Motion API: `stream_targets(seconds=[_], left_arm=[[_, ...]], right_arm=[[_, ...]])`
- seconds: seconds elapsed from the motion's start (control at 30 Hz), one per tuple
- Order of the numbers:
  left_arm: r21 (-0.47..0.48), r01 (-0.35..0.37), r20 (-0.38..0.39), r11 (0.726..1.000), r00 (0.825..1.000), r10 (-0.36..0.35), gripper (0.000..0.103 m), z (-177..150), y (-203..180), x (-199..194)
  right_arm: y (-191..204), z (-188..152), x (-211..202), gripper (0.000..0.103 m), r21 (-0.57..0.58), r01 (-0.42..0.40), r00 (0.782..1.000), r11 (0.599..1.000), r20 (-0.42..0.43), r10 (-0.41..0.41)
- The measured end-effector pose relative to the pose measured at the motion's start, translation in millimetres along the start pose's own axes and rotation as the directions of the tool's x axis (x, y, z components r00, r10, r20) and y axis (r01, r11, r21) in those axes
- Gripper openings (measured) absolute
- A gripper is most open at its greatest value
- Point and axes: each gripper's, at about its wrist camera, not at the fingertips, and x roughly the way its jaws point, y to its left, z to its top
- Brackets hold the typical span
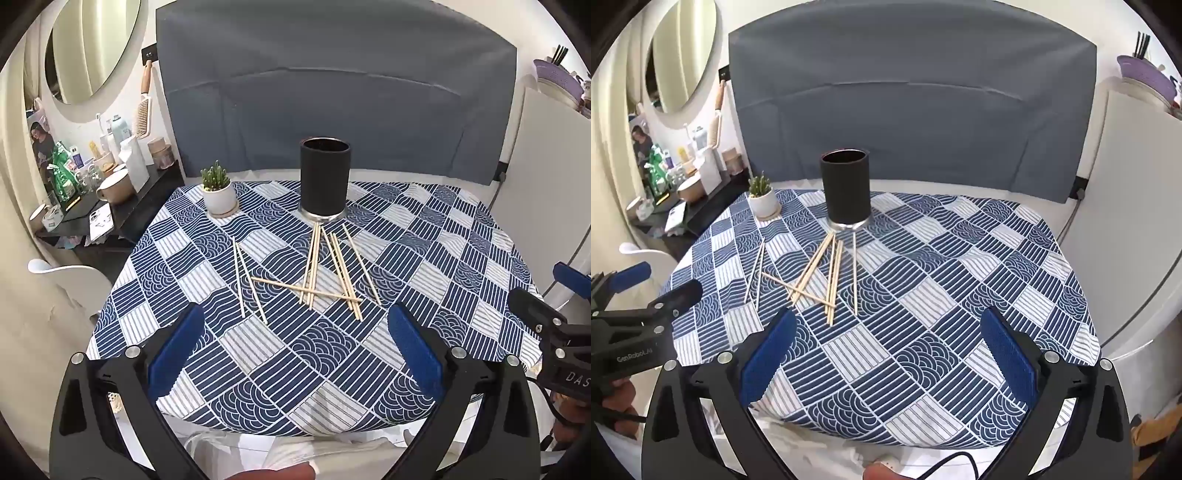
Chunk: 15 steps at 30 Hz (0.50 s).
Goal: Organize utensils
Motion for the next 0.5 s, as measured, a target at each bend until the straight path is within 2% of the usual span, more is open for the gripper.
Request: stream_targets(seconds=[0.1,0.27,0.5], left_arm=[[-0.012,0.014,-0.021,1.0,1.0,-0.014,0.097,-1.1,3.9,3.7],[-0.001,-0.006,-0.016,1.0,1.0,0.006,0.097,-1.9,-1.2,2.1],[0.003,0.006,-0.023,1.0,1.0,-0.006,0.097,-1.9,-5.6,1.6]], right_arm=[[1.8,-0.3,0.8,0.095,-0.005,0.0,1.0,1.0,0.008,0.0],[2.1,-1.5,-0.5,0.095,-0.001,0.003,1.0,1.0,0.018,-0.003],[0.1,-2.1,-0.5,0.095,-0.014,-0.016,1.0,1.0,0.011,0.016]])
